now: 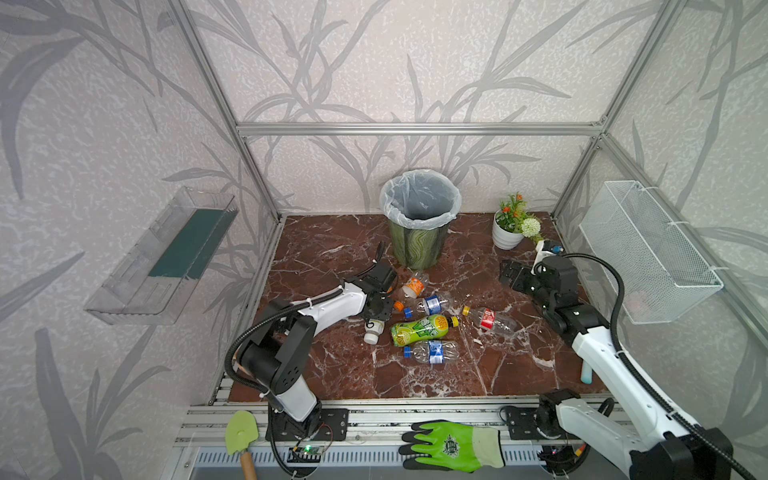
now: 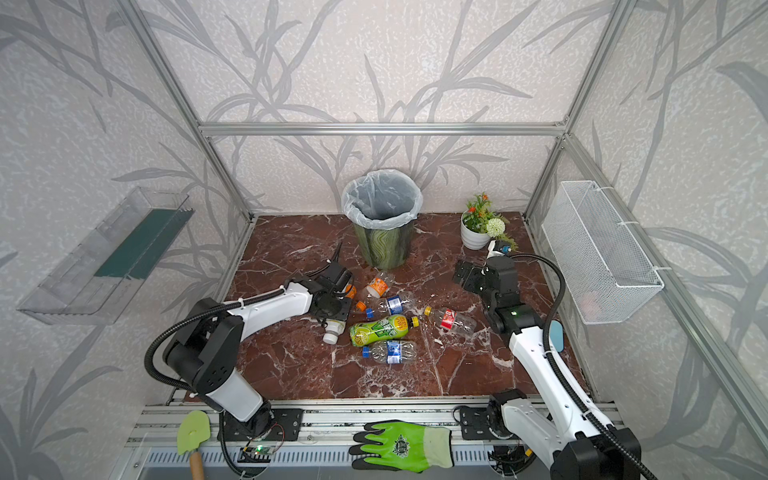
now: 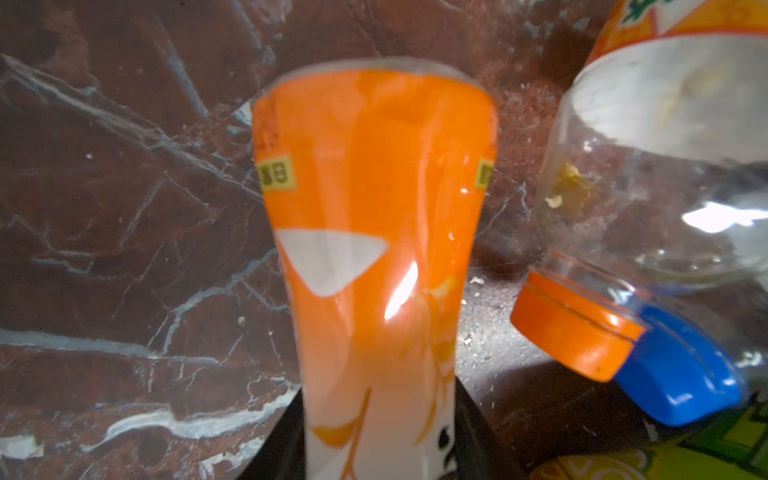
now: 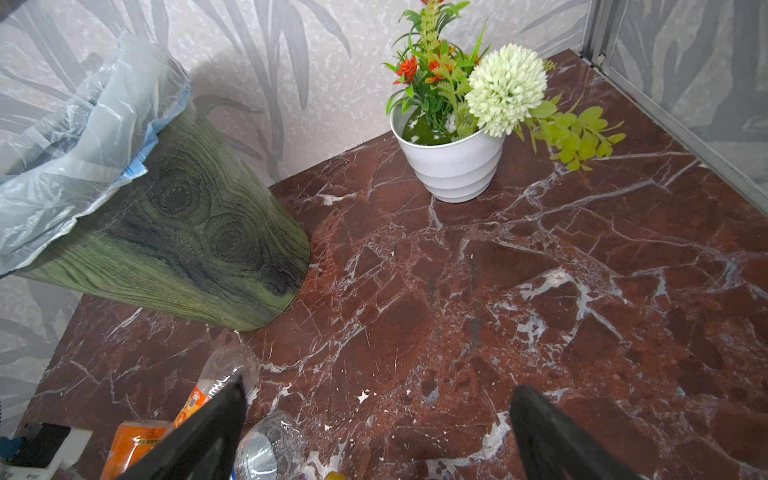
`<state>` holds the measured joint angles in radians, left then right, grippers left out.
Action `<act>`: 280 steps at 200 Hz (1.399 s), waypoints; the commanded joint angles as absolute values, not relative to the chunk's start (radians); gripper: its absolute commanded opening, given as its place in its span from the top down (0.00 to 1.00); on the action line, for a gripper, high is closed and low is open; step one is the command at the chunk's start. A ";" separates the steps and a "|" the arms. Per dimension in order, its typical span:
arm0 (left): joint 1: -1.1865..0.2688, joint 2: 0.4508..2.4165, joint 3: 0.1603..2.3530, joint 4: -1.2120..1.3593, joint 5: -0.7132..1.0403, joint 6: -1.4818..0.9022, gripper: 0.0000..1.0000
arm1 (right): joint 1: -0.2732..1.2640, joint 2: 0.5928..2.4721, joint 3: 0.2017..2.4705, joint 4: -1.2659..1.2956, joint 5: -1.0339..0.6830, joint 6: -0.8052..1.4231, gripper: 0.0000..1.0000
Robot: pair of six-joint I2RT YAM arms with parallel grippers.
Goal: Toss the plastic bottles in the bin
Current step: 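Lift the orange-and-white bottle with the left gripper over the bin, then open the left gripper to drop the orange bottle into the bin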
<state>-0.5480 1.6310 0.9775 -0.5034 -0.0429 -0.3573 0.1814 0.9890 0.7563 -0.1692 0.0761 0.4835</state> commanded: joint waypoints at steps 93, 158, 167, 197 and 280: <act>-0.545 0.969 1.019 -0.298 -0.402 -0.224 0.63 | 0.176 0.950 0.707 -0.102 0.054 0.479 0.01; -0.545 0.950 1.180 0.147 -0.230 0.065 0.65 | 0.176 0.875 0.661 -0.094 0.069 0.465 0.01; -0.546 0.997 1.215 0.173 -0.205 0.073 0.65 | 0.176 0.862 0.660 -0.102 0.076 0.462 0.01; -0.543 1.215 1.363 0.205 -0.133 0.031 0.65 | 0.175 0.811 0.656 -0.139 0.106 0.447 0.01; -0.522 2.001 2.286 -0.587 -0.080 -0.126 0.06 | 0.164 0.700 0.655 -0.231 0.137 0.415 0.01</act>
<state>-0.5316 1.8774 1.9644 -0.1299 -0.0654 -0.0891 0.1738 0.7250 0.6613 -0.1829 0.1226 0.4358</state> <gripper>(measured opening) 0.881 0.991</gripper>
